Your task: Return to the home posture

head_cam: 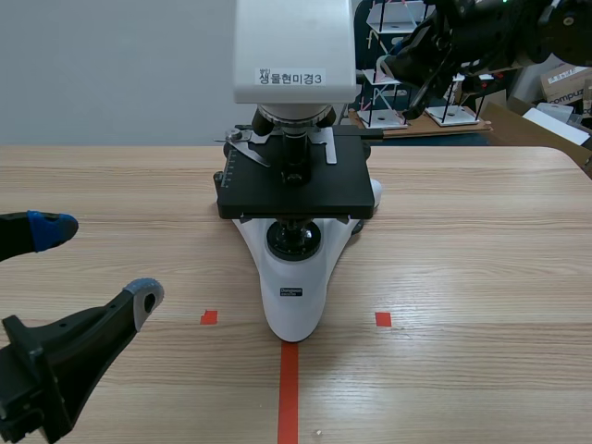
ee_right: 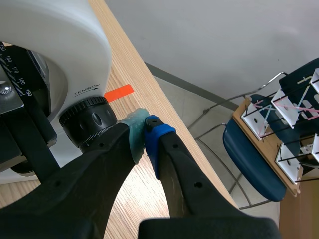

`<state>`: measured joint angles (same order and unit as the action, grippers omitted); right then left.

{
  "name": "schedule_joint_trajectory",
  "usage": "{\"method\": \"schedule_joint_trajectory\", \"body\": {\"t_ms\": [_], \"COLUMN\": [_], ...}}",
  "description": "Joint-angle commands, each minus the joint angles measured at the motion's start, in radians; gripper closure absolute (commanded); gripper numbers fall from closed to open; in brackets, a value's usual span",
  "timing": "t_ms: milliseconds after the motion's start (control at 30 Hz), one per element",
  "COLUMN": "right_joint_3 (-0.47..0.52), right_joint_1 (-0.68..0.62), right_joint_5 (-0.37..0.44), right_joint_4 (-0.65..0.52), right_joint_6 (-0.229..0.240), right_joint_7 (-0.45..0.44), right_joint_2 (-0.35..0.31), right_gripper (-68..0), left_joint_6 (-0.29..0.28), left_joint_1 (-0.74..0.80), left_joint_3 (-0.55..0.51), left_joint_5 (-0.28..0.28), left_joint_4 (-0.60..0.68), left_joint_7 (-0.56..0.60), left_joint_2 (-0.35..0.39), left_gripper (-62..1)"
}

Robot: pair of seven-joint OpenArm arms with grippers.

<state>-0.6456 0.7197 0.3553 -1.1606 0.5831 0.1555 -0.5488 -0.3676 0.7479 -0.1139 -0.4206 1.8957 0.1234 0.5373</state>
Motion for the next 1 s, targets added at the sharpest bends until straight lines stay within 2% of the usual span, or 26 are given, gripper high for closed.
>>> {"method": "schedule_joint_trajectory", "body": {"t_ms": [0,633,767,967], "right_joint_3": [0.003,0.007,0.025,0.111], "right_joint_1": [0.025,0.013,-0.017,-0.13], "right_joint_5": [0.007,0.008,0.008,0.008], "right_joint_4": [-0.018,-0.031,-0.077,-0.196], "right_joint_6": [-0.006,-0.014,-0.028,-0.112], "right_joint_7": [-0.015,-0.016,-0.016,-0.016], "right_joint_2": [-0.008,-0.019,-0.045,-0.086], "right_gripper": [-0.9,-1.5,-9.7,-26.5], "left_joint_6": [-0.001,-0.001,-0.001,-0.001], "left_joint_1": [-0.001,-0.001,-0.001,-0.001], "left_joint_3": [-0.008,-0.008,-0.008,-0.008], "left_joint_5": [-0.009,-0.009,-0.009,-0.009], "left_joint_4": [0.022,0.022,0.022,0.022], "left_joint_7": [0.011,0.011,0.011,0.011], "left_joint_2": [-0.005,-0.005,-0.005,-0.005], "left_gripper": [-62.3,-62.3,-62.3,-62.3]}}
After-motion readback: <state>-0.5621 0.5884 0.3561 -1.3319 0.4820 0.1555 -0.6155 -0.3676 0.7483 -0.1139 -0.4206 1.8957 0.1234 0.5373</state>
